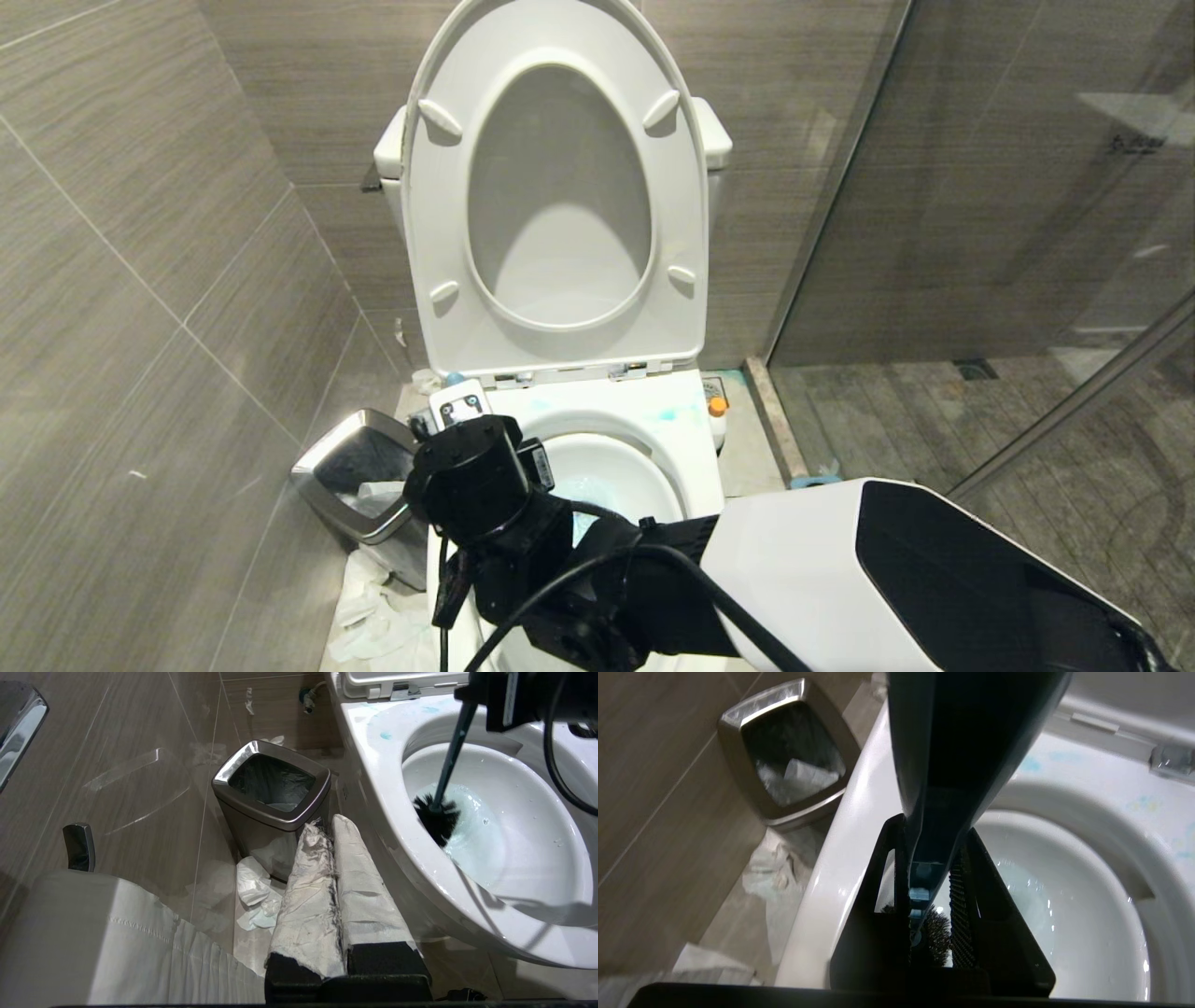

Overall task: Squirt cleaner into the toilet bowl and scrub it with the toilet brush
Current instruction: Scrub the toilet bowl

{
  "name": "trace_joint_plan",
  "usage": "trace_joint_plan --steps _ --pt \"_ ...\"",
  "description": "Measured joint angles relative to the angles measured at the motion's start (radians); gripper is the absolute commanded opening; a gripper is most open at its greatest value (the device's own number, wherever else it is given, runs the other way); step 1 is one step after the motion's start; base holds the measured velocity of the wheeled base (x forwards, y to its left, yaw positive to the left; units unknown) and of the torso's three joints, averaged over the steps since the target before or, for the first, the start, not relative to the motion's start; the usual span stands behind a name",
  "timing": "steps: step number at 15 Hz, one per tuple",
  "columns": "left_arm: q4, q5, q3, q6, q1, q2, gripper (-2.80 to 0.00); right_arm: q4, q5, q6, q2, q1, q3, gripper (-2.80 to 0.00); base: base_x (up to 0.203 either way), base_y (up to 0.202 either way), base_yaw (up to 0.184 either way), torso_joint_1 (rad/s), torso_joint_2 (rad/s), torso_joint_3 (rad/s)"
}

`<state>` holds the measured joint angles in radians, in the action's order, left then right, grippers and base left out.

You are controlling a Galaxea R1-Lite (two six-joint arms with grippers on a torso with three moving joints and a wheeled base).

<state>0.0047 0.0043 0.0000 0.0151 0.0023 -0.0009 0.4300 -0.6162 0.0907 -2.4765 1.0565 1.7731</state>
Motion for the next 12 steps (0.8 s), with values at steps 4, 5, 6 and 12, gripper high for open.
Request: trace_joint_plan --steps 4,5,6,12 --pt "0.000 0.000 0.000 0.000 0.000 0.000 -2.80 0.007 -0.014 0.067 0.097 0.055 -0.235 -2.80 0.000 0.000 0.000 0.000 0.00 0.000" --pt "0.000 0.000 0.000 0.001 0.000 0.000 -2.80 0.008 -0.020 0.094 0.138 0.065 -0.310 -2.80 0.000 0.000 0.000 0.000 0.00 0.000" --pt "0.000 -0.001 0.000 0.001 0.000 0.000 -2.80 0.009 -0.025 0.122 0.184 0.074 -0.387 -2.80 0.000 0.000 0.000 0.000 0.00 0.000" --pt "-0.001 -0.006 0.000 0.011 0.000 0.000 -2.80 0.041 -0.044 0.235 0.473 0.067 -0.773 -2.80 0.000 0.000 0.000 0.000 0.00 0.000"
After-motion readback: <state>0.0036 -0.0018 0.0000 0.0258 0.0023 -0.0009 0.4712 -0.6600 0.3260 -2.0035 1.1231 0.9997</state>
